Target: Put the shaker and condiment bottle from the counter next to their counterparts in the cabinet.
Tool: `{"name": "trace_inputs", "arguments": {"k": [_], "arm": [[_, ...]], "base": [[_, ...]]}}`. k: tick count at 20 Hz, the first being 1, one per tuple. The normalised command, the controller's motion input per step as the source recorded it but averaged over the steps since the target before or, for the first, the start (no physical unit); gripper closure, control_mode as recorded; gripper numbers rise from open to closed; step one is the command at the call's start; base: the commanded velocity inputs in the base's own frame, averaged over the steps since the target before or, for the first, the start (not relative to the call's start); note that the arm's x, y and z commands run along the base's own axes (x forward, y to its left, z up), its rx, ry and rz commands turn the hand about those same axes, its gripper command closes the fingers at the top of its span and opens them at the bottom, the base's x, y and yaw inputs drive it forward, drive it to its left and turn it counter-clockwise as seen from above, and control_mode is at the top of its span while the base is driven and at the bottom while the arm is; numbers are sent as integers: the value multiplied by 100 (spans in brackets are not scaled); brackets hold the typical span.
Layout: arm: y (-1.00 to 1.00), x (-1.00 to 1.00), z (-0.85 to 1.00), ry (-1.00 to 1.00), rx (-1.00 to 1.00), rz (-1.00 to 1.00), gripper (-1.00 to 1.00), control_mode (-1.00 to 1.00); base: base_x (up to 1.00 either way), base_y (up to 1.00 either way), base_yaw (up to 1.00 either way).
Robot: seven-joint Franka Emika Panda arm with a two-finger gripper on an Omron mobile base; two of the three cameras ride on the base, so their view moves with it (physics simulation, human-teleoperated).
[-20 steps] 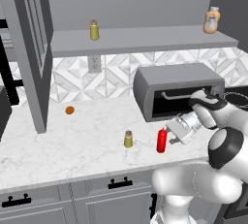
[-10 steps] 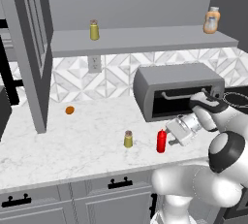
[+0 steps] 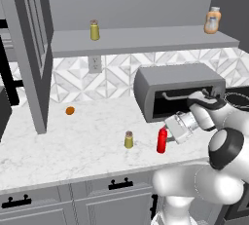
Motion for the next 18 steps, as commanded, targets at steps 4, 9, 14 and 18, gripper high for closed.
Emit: {"name": "trace_inputs", "arguments": {"k": [4,9,14,18], "arm": [[0,49,-1,-1,0,-4,-100,-100],[6,23,-14,0,0,-3,100,-100],[15,-3,-9,-1,0,-2,100,-100],[5,-7,11,-1,-1,-2,100,-100]], "base": [[0,0,0],[0,0,0],[0,0,0],[0,0,0]]}}
